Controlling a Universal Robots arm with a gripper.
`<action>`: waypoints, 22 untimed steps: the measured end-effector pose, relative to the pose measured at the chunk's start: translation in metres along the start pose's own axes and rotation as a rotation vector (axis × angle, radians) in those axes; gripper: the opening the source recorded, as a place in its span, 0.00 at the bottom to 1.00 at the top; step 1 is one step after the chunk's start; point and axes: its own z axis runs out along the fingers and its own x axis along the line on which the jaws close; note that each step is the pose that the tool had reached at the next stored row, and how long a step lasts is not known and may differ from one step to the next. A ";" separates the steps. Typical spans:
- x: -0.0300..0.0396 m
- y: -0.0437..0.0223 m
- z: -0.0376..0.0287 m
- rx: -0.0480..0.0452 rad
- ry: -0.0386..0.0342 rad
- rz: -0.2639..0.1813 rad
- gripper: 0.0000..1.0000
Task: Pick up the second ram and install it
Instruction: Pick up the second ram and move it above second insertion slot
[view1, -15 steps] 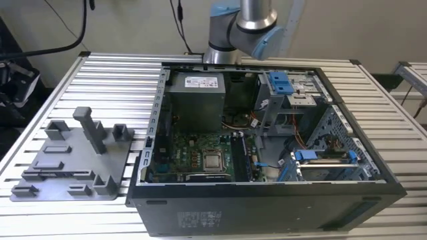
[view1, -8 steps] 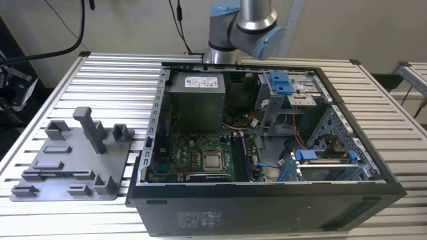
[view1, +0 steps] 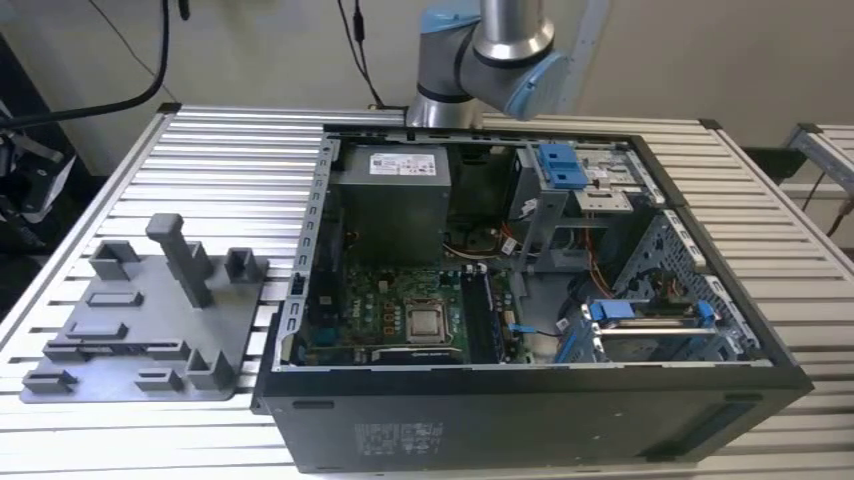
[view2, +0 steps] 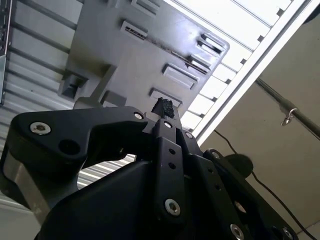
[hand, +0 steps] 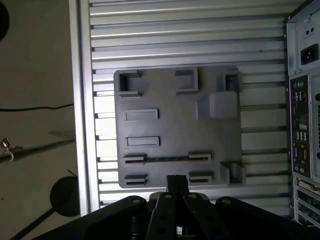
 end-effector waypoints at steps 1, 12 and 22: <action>0.0001 0.0000 0.0000 0.0000 0.0000 0.000 0.11; 0.0001 0.0000 0.0000 0.0006 0.0029 -0.058 0.11; 0.0001 0.0001 0.0000 0.0013 0.0078 -0.153 0.11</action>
